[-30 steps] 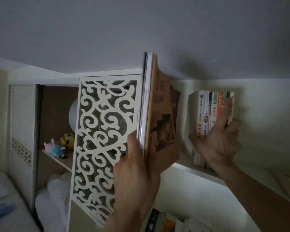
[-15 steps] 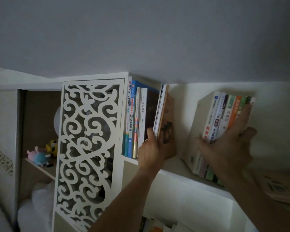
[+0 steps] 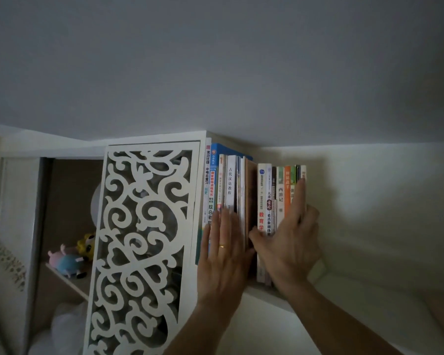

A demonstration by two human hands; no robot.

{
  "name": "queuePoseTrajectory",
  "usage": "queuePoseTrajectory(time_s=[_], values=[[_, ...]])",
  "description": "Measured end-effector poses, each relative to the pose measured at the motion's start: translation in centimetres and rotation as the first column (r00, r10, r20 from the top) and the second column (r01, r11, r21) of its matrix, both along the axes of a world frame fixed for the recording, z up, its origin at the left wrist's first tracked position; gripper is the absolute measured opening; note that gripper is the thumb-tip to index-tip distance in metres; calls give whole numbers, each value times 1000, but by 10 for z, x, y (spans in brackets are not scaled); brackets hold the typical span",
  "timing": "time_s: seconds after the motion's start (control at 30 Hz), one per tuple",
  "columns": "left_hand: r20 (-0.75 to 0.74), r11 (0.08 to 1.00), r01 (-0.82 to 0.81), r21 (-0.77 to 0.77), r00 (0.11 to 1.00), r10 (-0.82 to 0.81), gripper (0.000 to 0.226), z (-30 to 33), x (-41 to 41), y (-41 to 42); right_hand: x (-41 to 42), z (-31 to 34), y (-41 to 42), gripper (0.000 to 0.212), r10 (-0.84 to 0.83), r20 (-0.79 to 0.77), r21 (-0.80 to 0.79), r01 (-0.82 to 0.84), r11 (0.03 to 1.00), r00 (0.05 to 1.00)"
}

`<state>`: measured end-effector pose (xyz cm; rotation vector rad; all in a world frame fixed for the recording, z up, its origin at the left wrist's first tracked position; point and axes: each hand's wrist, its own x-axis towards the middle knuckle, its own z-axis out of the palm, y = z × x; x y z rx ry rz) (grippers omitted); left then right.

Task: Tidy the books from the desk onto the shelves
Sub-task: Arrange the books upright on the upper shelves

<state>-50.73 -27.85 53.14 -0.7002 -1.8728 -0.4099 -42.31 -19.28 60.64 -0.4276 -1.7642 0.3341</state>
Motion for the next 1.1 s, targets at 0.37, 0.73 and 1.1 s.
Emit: queuePoseTrajectory(time_s=[0.37, 0.73, 1.1], values=[[72, 974, 200, -105, 979, -193, 68, -14, 1, 0, 14, -31, 72, 98, 514, 231, -255, -459, 851, 826], [102, 972, 208, -114, 975, -196, 73, -21, 28, 8, 21, -38, 78, 127, 445, 506, -294, -337, 894, 739], [-21, 834, 548, 68, 836, -548, 61, -16, 105, 24, 135, -48, 46, 83, 68, 661, 70, -152, 986, 748]])
